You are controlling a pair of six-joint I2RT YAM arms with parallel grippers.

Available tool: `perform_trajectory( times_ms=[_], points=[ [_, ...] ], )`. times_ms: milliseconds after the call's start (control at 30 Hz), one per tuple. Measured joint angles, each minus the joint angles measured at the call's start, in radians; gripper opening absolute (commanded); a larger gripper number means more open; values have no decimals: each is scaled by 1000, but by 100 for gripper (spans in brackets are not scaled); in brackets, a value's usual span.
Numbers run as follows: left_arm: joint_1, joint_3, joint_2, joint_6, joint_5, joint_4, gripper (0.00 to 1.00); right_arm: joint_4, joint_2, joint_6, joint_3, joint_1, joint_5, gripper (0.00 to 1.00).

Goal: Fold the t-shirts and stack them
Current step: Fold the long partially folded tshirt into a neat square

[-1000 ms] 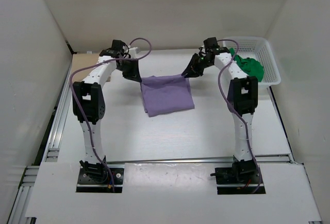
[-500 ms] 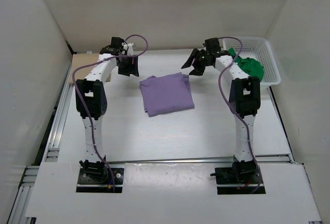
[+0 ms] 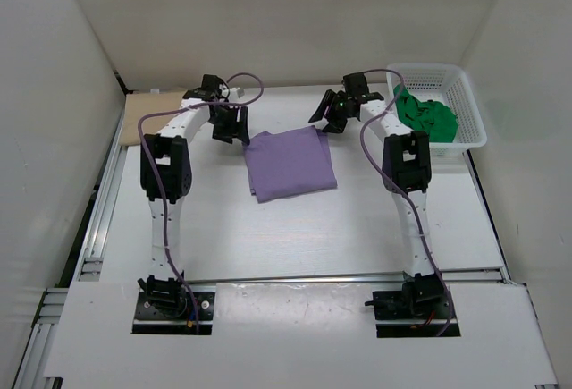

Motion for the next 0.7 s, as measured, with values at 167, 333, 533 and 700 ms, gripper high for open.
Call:
perform_trajectory(
  times_ms=[167, 333, 533, 700],
  points=[
    [-5, 10, 35, -2, 30, 6, 62, 55, 7, 18, 0, -1, -23, 57],
    [-6, 43, 75, -2, 57, 6, 49, 75, 7, 13, 0, 23, -32, 51],
    [-6, 47, 82, -2, 126, 7, 16, 89, 7, -6, -45, 46, -35, 43],
    [-5, 47, 82, 0, 146, 7, 10, 87, 7, 0, -50, 45, -35, 14]
  ],
)
